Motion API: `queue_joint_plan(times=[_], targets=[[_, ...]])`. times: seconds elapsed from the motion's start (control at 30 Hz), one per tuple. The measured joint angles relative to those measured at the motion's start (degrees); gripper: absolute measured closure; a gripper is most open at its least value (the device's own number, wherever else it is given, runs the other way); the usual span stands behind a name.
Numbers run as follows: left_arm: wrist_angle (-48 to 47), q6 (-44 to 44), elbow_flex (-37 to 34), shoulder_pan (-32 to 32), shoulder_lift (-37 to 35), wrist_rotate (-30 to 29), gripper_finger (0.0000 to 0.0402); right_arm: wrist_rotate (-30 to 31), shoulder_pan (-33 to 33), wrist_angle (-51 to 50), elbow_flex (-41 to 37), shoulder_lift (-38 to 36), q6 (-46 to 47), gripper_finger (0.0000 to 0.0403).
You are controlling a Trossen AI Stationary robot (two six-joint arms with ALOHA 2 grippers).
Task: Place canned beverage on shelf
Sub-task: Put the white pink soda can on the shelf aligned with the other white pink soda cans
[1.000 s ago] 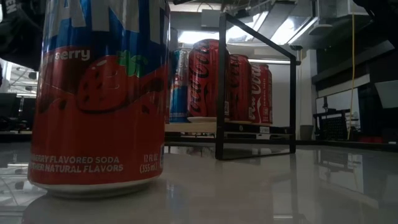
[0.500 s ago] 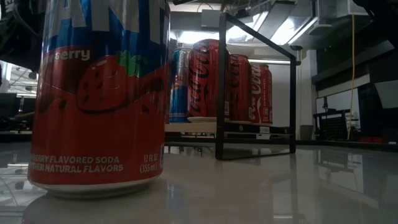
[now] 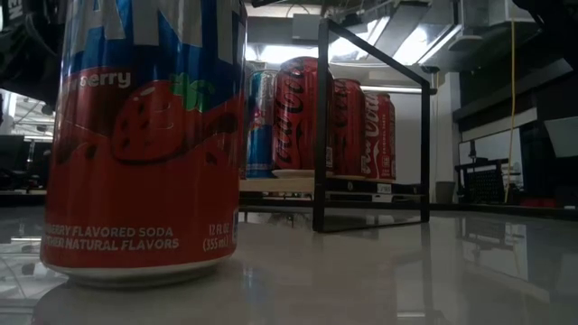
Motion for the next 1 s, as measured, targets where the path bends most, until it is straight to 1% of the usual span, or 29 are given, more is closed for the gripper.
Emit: queue_joint_plan(times=[0.2, 0.3, 0.73, 1.0], targets=[[0.84, -3.32, 0.19, 0.03, 3.27, -1.11, 0.0169, 0.00, 0.02, 0.07, 0.00, 0.00, 0.00, 0.0086], [1.38, -3.60, 0.26, 0.03, 4.39, -1.16, 0.0167, 0.00, 0.00, 0.07, 0.00, 0.00, 0.00, 0.0086], [2.64, -3.58, 0.13, -0.08, 4.50, -0.06, 0.0123, 0.00, 0.00, 0.09, 0.00, 0.00, 0.00, 0.0086], [2.76, -5.25, 0.05, -0.07, 4.50, 0.71, 0.0122, 0.00, 0.00, 0.09, 0.00, 0.00, -0.02, 0.0086]])
